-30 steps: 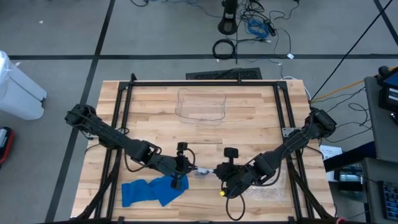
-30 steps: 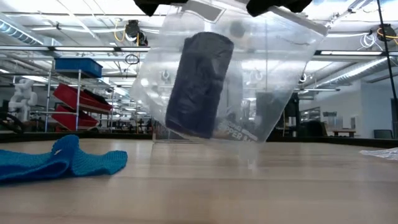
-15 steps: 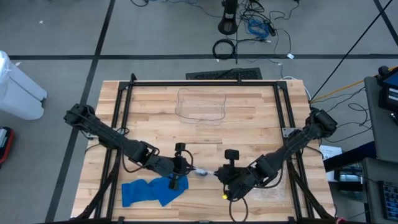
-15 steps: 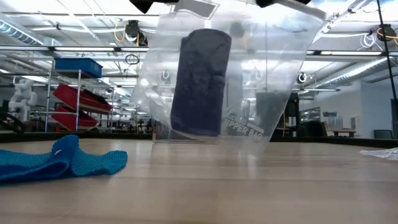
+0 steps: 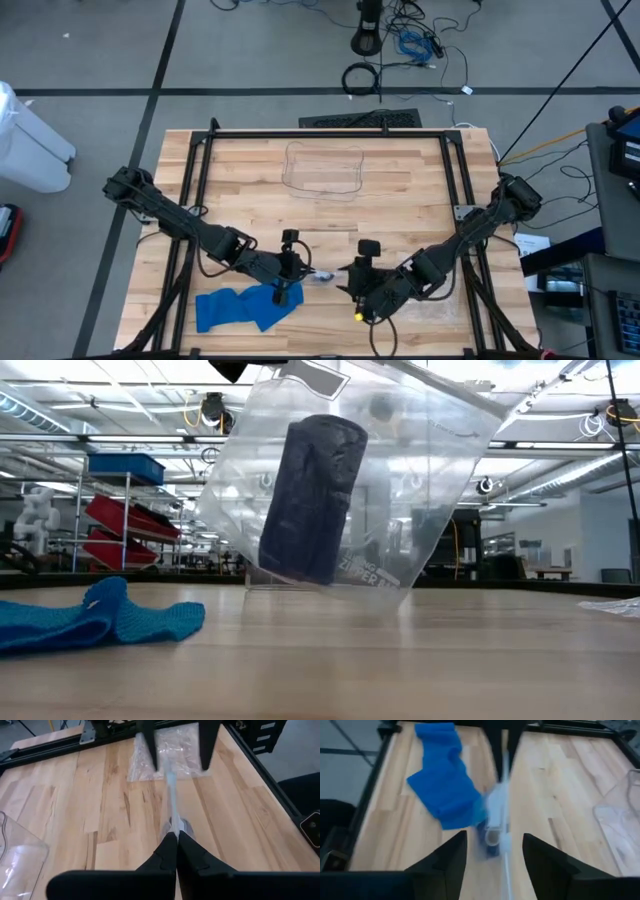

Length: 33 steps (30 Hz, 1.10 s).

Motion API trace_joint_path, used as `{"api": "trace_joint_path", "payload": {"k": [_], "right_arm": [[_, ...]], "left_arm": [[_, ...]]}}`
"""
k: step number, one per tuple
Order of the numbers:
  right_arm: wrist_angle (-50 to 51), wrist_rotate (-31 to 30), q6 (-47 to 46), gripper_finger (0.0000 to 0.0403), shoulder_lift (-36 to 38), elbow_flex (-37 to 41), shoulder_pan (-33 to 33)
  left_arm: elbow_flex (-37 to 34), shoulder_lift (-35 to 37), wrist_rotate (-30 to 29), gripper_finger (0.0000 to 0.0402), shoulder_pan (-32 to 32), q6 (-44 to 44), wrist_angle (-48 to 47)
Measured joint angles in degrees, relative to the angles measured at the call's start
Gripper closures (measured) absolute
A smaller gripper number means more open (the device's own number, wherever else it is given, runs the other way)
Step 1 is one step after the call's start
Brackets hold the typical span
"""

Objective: Roll bandage
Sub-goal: Close the transparent zip bag

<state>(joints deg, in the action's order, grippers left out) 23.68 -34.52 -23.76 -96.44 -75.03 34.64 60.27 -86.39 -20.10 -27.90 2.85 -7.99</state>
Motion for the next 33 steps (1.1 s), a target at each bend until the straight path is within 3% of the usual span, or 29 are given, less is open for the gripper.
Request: {"api": "trace_joint_path", "payload": {"k": [5, 10, 20, 33], "right_arm": [[-0.13, 0.07, -0.02, 0.022, -1.06, -0.02, -2.12], [-0.21, 0.08, -0.23, 0.0245, -1.56, -0.02, -3.08], [-1.15, -0.11, 1.52, 0.0391, -1.56, -0.04, -2.77], [2.1, -0.06, -1.39, 0.0393, -1.54, -0.17, -2.31]], "left_arm": [[0.0, 0.0, 0.02, 0.0401, 0.02, 0.0, 0.2], [0.0, -0.02, 0.04, 0.0401, 0.02, -0.02, 0.17], [0.02, -0.09, 0.04, 0.0401, 0.02, -0.07, -0.09], [0.07, 0.15, -1.08, 0.0401, -0.62, -0.08, -0.18]]}}
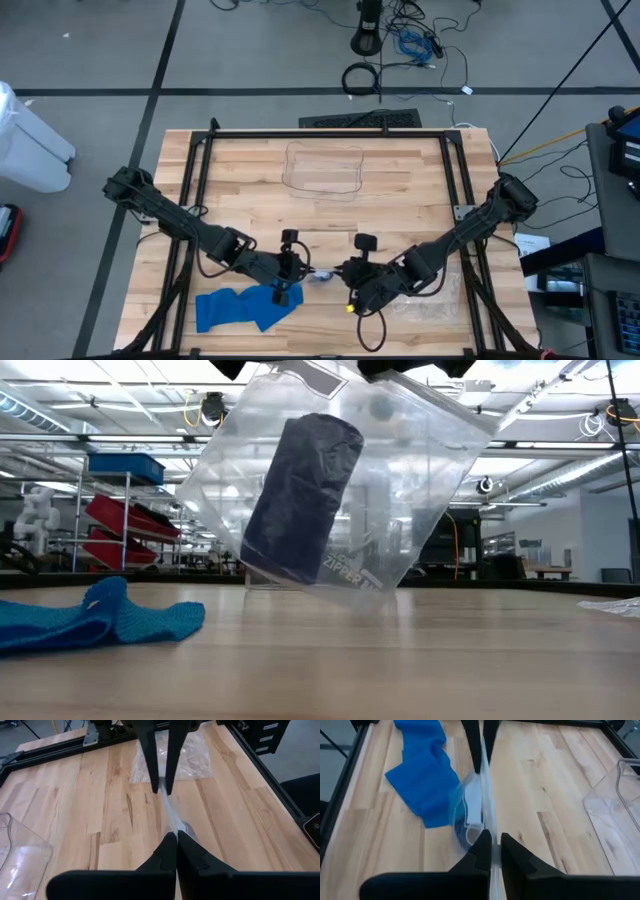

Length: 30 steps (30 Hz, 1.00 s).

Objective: Roll bandage
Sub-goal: Close the transparent zip bag

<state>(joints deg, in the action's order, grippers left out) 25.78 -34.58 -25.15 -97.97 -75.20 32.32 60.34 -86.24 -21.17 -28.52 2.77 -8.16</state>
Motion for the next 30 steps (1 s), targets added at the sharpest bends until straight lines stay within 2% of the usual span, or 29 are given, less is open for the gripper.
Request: {"api": "trace_joint_path", "payload": {"k": [15, 25, 30], "right_arm": [[4.28, 1.46, -2.94, 0.0393, 0.15, 0.0, 2.99], [9.66, 1.52, -7.57, 0.0393, 0.97, 0.02, 4.33], [10.21, 1.68, -7.67, 0.0393, 1.32, 0.04, 4.91]], "left_arm": [[0.0, 0.09, -1.51, 0.0401, -0.1, 0.02, -1.01], [0.02, 1.89, -3.84, 0.0401, -0.82, 1.0, -2.34], [0.02, 2.97, -6.87, 0.0401, -2.03, 1.43, -4.65]]}}
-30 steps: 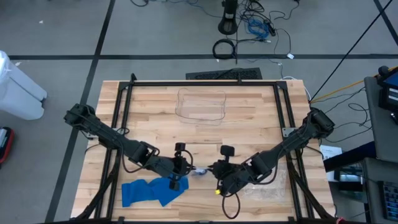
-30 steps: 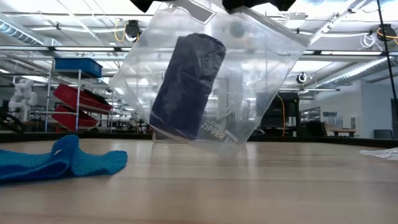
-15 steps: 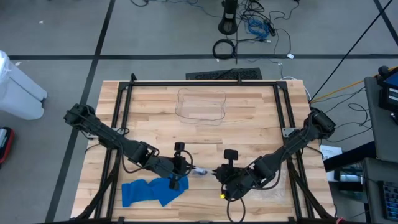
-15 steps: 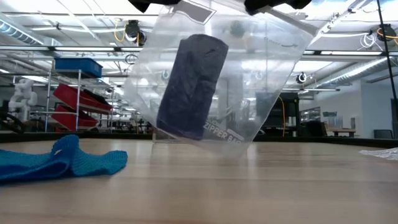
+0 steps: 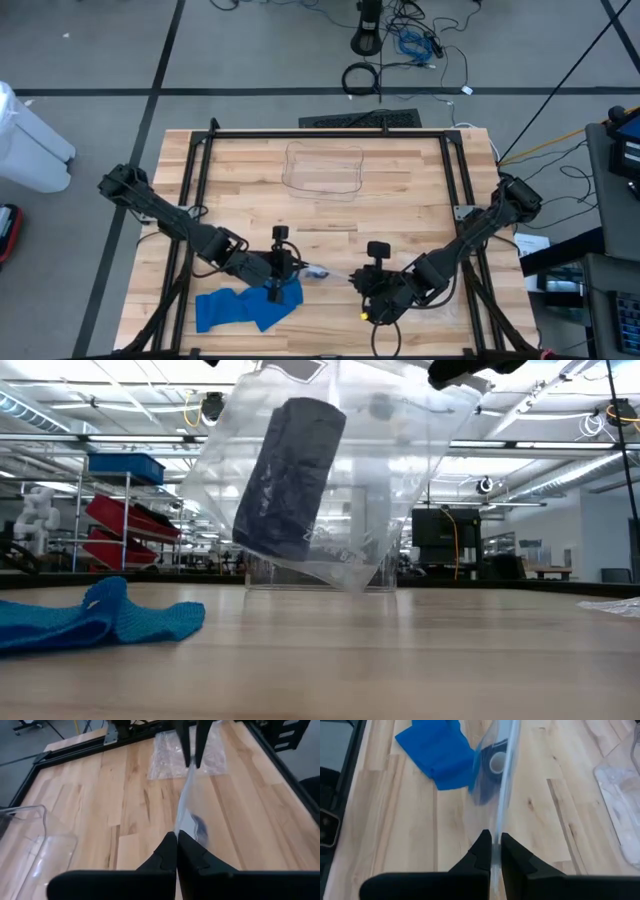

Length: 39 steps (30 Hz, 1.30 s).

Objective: Roll bandage
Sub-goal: Close the transparent zip bag, then put the transparent zip bag with the rolled purple bandage into the transparent bin

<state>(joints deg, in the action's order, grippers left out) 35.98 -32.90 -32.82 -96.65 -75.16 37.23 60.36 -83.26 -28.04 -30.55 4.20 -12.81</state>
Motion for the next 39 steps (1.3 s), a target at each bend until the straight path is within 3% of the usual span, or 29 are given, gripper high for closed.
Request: {"api": "trace_joint_path", "payload": {"k": [13, 21, 27, 35, 39], "right_arm": [[0.64, 0.33, -2.02, 0.0384, 0.67, 0.0, 1.23], [1.31, 4.04, -2.99, 0.0369, 0.62, 0.13, 1.74], [-0.41, -2.57, -0.84, 0.0368, 0.71, 0.13, 1.53], [-12.53, -12.97, 11.77, 0.0364, 0.8, 0.11, 1.14], [-15.85, -13.25, 15.85, 0.0362, 0.8, 0.11, -0.1]], "left_arm": [[0.0, 0.09, -0.91, 0.0401, -0.65, -0.03, -0.12], [0.0, 0.11, -1.21, 0.0401, -0.63, -0.01, -0.43], [0.0, 0.11, -1.2, 0.0401, -0.6, 1.41, -0.36], [0.0, 0.11, -1.17, 0.0401, -0.6, 1.43, -0.04], [0.0, 0.11, -1.13, 0.0401, -0.6, 1.5, 0.43]]}}
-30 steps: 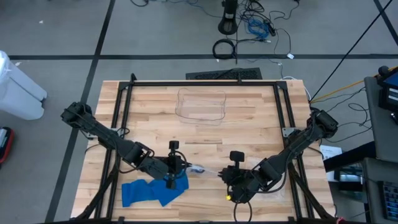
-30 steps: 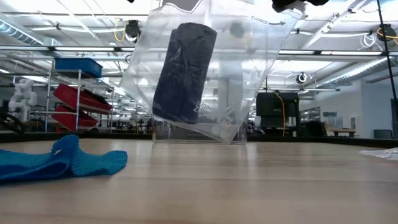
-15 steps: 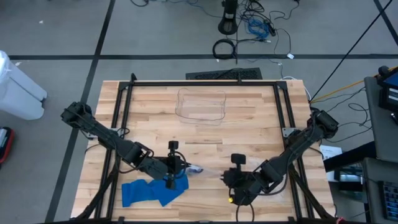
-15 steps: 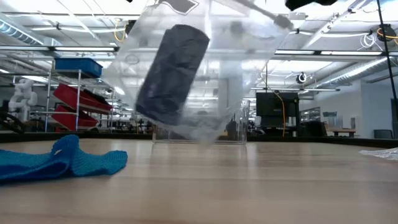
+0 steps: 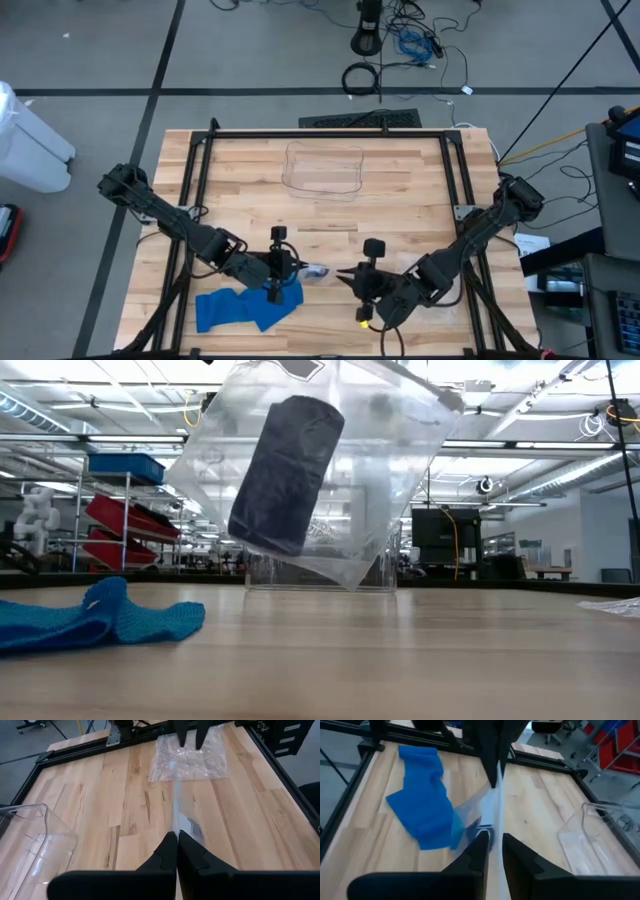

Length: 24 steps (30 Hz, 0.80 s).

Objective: Roll bandage
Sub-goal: Put the transparent zip bag with the rolled purple bandage into the transparent bin

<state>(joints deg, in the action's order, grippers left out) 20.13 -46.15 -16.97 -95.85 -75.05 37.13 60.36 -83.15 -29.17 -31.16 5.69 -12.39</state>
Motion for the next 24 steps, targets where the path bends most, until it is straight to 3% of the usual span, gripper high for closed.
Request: {"api": "trace_joint_path", "payload": {"k": [8, 14, 24], "right_arm": [[-0.2, 0.07, -0.26, 0.0362, -1.56, 0.0, -3.2], [-0.17, 4.67, 0.13, 0.0362, -2.75, -0.02, -4.46], [-2.78, 4.29, 4.49, 0.0362, -2.75, -0.07, -4.03]], "left_arm": [[0.0, 0.0, 0.06, 0.0401, 0.07, 0.02, 0.03], [0.0, 0.0, 0.24, 0.0401, 0.07, 0.04, 0.0], [0.0, -0.02, 0.46, 0.0402, 0.07, 0.04, -0.26]]}}
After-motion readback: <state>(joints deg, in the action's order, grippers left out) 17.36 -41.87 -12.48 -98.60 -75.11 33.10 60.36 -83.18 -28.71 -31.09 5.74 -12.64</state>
